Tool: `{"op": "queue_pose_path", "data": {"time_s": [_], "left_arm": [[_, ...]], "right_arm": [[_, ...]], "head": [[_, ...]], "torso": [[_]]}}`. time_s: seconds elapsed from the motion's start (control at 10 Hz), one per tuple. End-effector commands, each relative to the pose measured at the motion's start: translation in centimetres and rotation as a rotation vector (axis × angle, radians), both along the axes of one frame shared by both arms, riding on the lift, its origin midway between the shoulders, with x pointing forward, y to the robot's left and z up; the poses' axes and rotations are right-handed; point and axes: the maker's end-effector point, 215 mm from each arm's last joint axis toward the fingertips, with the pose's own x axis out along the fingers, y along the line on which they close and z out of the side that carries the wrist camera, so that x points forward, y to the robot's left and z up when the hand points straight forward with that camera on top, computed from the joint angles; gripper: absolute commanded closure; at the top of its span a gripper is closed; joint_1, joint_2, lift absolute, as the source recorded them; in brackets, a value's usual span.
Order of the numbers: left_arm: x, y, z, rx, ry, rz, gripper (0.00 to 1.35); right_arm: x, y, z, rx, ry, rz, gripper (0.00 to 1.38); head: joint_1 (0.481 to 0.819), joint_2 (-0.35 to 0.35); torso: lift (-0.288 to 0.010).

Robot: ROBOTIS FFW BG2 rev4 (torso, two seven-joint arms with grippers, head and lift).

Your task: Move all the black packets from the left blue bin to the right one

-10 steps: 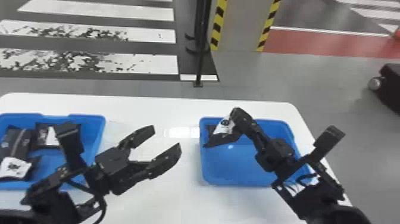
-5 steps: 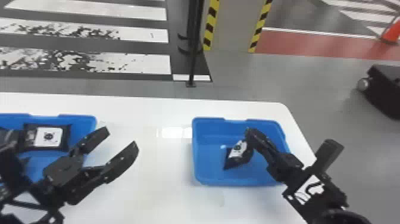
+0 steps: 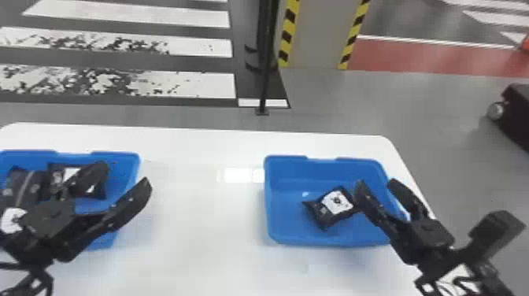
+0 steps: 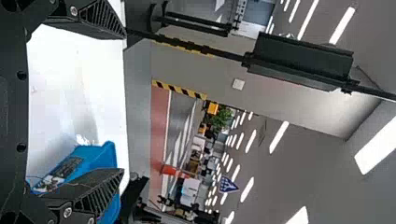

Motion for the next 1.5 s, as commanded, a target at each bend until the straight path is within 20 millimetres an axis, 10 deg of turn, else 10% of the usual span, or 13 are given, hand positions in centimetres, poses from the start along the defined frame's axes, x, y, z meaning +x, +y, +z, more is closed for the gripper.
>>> {"op": "queue_pose_path", "data": {"time_s": [0.0,0.4,1.0,1.4], "left_arm": [[0.4,3.2,-0.9,0.06,0.025,0.056,0.13],[1.2,11.1,-2.9,0.227,0.103,0.2,0.13],[6.6,19.2,-8.8,0.311,0.36,0.351,0.14],[9.6,20.8,-12.1,0.319,0.475,0.362,0.13]], "right_arm": [[-3.8,0.5,2.9,-0.048,-0.06,-0.036,0.16],[-9.2,2.7,3.6,-0.043,-0.019,-0.044,0.16],[-8.9,4.4,2.2,0.027,0.003,-0.015,0.16],[-8.8,4.5,1.6,0.041,0.018,-0.012,0.16]], "head": [[0.695,-0.12],[0.695,-0.004],[0.695,0.153],[0.695,0.2]], "torso": [[-0.15],[-0.15],[-0.15],[-0.15]]}}
